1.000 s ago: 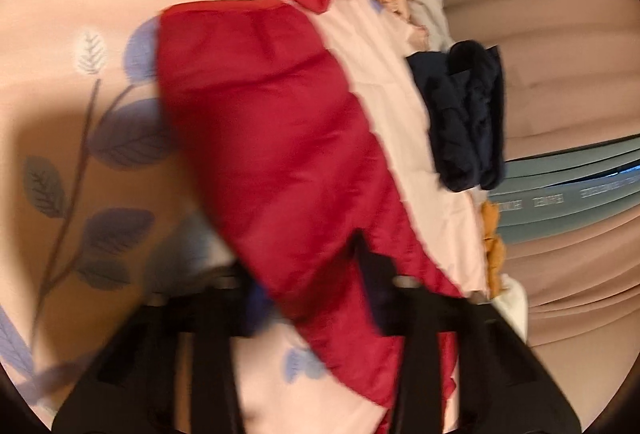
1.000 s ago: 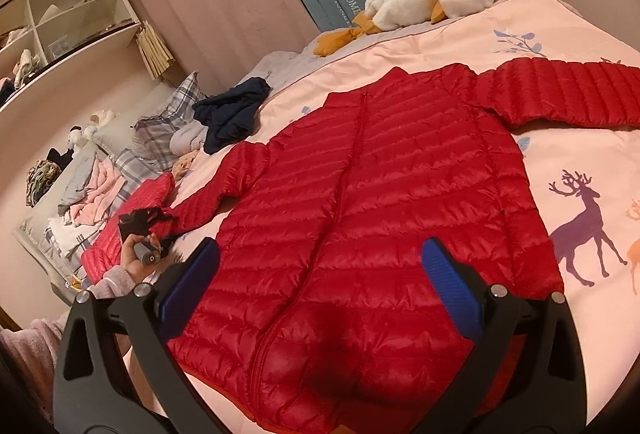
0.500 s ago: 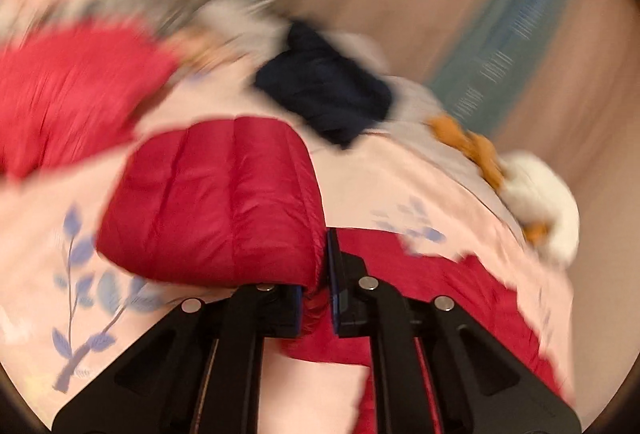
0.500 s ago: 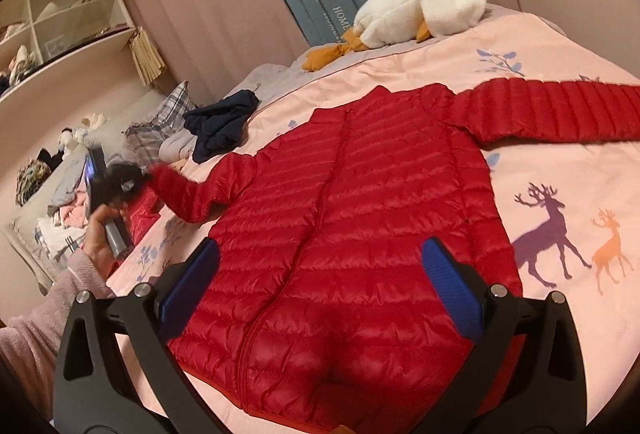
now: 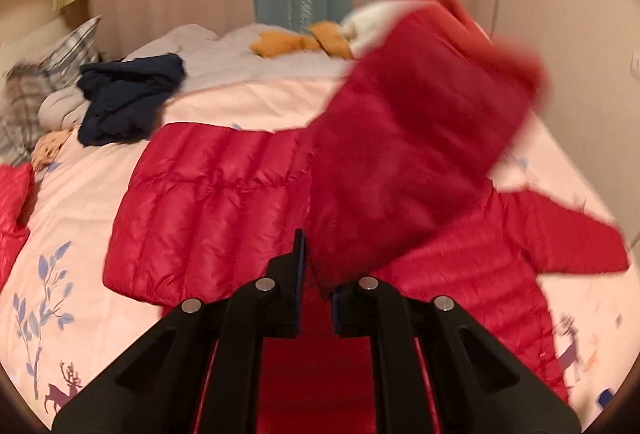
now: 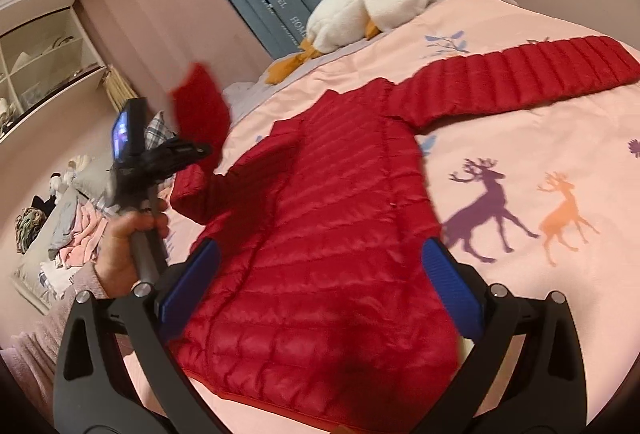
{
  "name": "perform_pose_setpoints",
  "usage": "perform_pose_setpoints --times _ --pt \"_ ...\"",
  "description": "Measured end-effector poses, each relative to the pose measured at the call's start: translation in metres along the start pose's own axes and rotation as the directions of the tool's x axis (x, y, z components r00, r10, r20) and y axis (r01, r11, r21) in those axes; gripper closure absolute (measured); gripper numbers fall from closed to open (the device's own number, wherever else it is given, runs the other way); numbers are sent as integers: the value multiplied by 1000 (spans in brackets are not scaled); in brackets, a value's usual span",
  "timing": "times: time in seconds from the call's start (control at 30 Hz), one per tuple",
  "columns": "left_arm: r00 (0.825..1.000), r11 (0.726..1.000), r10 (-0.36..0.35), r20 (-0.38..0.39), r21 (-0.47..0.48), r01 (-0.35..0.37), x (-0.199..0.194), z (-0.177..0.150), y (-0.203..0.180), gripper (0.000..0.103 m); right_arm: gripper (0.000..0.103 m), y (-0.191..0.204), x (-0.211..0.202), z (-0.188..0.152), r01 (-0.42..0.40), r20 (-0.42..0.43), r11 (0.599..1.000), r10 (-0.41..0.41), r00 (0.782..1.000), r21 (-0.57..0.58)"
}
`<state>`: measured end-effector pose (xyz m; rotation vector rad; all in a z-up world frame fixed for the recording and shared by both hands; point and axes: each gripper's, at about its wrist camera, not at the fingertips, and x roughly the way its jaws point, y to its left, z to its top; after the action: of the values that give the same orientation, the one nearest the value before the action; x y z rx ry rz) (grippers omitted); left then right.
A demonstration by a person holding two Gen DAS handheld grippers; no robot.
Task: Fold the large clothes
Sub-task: 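Fold the held sleeve across the jacket body and open the left gripper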
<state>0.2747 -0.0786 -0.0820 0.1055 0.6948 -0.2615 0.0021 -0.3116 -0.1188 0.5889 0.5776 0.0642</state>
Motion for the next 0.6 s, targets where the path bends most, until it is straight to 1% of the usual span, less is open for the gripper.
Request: perform_pose_setpoints --times 0.07,0.1,0.17,0.2,0.23,0.37,0.4,0.43,0.47,0.5,0.53,0.57,0.6 --pt "996 1000 1 -89 15 1 23 -10 -17 91 2 -6 0 1 0 -5 1000 0 1000 12" --pt "993 1000 -4 -115 10 5 29 -14 -19 86 2 -10 0 2 -2 -9 1000 3 1000 21" --pt "983 999 -36 -179 -9 35 41 -24 -28 69 2 -15 2 6 -12 -21 999 12 1000 39" --pt "981 999 -45 -191 -19 42 42 -27 -25 46 2 -17 3 9 -19 -25 999 20 999 46" --pt "978 998 -61 -202 -37 55 42 -30 -23 34 2 -19 5 13 -27 -27 998 28 999 52" --pt "974 989 -134 -183 -88 120 22 -35 -7 33 2 -22 18 33 -71 -50 993 76 996 92" --pt "972 985 -154 -176 -110 136 19 -36 -3 33 2 -22 29 41 -104 -72 988 113 991 117" --pt "967 975 -191 -168 -150 166 12 -38 8 33 2 -22 35 45 -122 -84 984 133 987 131" --pt "960 959 -232 -157 -199 199 6 -40 22 32 2 -22 44 49 -137 -100 980 152 983 147" --pt "954 940 -265 -139 -260 223 1 -42 41 28 2 -19 58 55 -153 -127 976 173 977 158" --pt "951 923 -282 -124 -306 234 -5 -49 56 24 2 -17 71 60 -165 -150 973 189 970 163" --pt "947 905 -300 -113 -348 245 -7 -53 70 24 2 -15 81 63 -160 -166 973 188 968 168" --pt "940 879 -324 -104 -399 259 -8 -58 87 24 2 -12 98 68 -153 -202 973 187 961 173"
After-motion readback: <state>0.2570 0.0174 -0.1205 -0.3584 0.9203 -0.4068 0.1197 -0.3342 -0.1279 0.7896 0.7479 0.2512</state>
